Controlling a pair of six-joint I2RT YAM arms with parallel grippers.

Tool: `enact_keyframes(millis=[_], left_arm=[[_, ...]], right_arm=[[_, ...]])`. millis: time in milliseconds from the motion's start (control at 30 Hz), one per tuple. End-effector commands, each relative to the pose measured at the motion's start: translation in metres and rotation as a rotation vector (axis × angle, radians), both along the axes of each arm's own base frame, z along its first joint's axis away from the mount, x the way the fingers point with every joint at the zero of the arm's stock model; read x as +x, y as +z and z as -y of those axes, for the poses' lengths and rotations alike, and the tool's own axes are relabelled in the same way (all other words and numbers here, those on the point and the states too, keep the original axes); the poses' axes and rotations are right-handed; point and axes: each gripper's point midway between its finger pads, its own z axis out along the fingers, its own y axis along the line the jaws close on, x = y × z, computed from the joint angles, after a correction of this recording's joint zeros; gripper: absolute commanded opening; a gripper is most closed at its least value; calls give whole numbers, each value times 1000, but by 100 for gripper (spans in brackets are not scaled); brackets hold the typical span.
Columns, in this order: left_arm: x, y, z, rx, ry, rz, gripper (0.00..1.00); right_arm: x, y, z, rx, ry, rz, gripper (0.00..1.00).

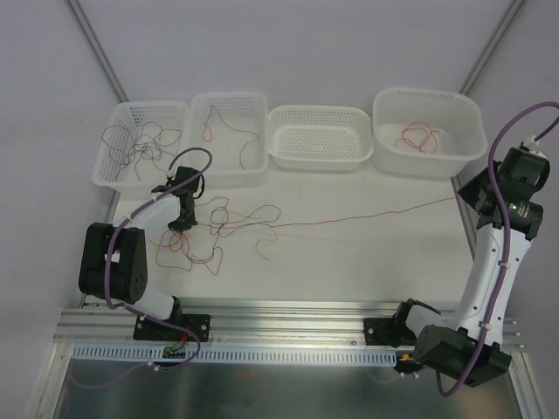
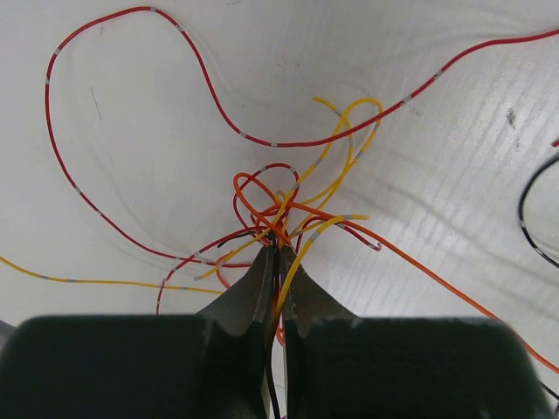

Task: Untangle the cables

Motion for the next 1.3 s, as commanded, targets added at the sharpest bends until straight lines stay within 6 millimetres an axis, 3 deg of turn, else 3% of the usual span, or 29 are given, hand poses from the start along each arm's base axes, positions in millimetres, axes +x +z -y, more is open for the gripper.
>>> enact_keyframes(millis=[0, 100, 133, 167, 233, 267, 333, 367, 433, 500, 533, 567, 633, 667, 733, 767, 800, 833, 867, 900, 967, 1000, 1067, 1267], left_arm=[[6, 27, -1, 2, -36, 66, 0], [6, 34, 12, -47, -87, 100, 0], [5, 35, 18, -57, -116, 102, 0], [4, 37, 26, -76, -142, 110, 0], [0, 38, 42, -85, -211, 113, 0], [-1, 41, 49, -93, -236, 124, 0], [-4, 42, 63, -102, -293, 123, 0], [-8, 42, 76, -119, -340, 124, 0], [-12, 42, 90, -143, -384, 123, 0], [-17, 46, 106, -192, -432, 131, 0], [-18, 47, 111, -209, -441, 136, 0], [-19, 49, 116, -228, -453, 144, 0], [-20, 51, 127, -277, -482, 149, 0], [-19, 52, 129, -289, -490, 150, 0], [-19, 54, 136, -315, -510, 155, 0], [-19, 55, 137, -324, -516, 157, 0], [-20, 56, 139, -333, -521, 157, 0], [-21, 57, 144, -359, -534, 158, 0], [-21, 58, 146, -369, -540, 159, 0], [-22, 58, 148, -381, -546, 159, 0], [-23, 58, 149, -390, -545, 159, 0], [-23, 58, 149, -391, -544, 160, 0], [-25, 58, 153, -412, -554, 155, 0], [-26, 57, 157, -432, -560, 145, 0]], right_arm=[[4, -20, -24, 48, 124, -63, 1], [1, -56, -54, 30, 241, -172, 5], [0, -64, -62, 27, 273, -191, 9], [-3, -78, -79, 26, 335, -226, 21], [-5, -85, -96, 14, 415, -236, 36], [-4, -86, -115, 6, 493, -237, 49], [-6, -86, -137, 4, 586, -224, 57], [-3, -83, -161, -16, 699, -192, 62], [-6, -79, -198, 12, 841, -143, 64], [-8, -69, -251, 58, 1026, -55, 64], [-11, -70, -270, 97, 1075, -41, 64], [-13, -68, -305, 114, 1180, 2, 64], [-22, -68, -343, 168, 1296, 30, 64], [-24, -73, -375, 189, 1380, 52, 64], [-29, -79, -409, 240, 1467, 67, 63], [-32, -72, -434, 272, 1515, 120, 63], [-33, -89, -451, 305, 1555, 84, 63], [-28, -79, -469, 317, 1583, 156, 63], [-38, -78, -485, 344, 1629, 165, 63], [-37, -97, -498, 357, 1647, 126, 63], [-42, -90, -524, 386, 1699, 172, 62], [-41, -103, -532, 395, 1707, 147, 62], [-47, -101, -549, 445, 1753, 177, 62], [-57, -112, -574, 594, 1798, 177, 61]])
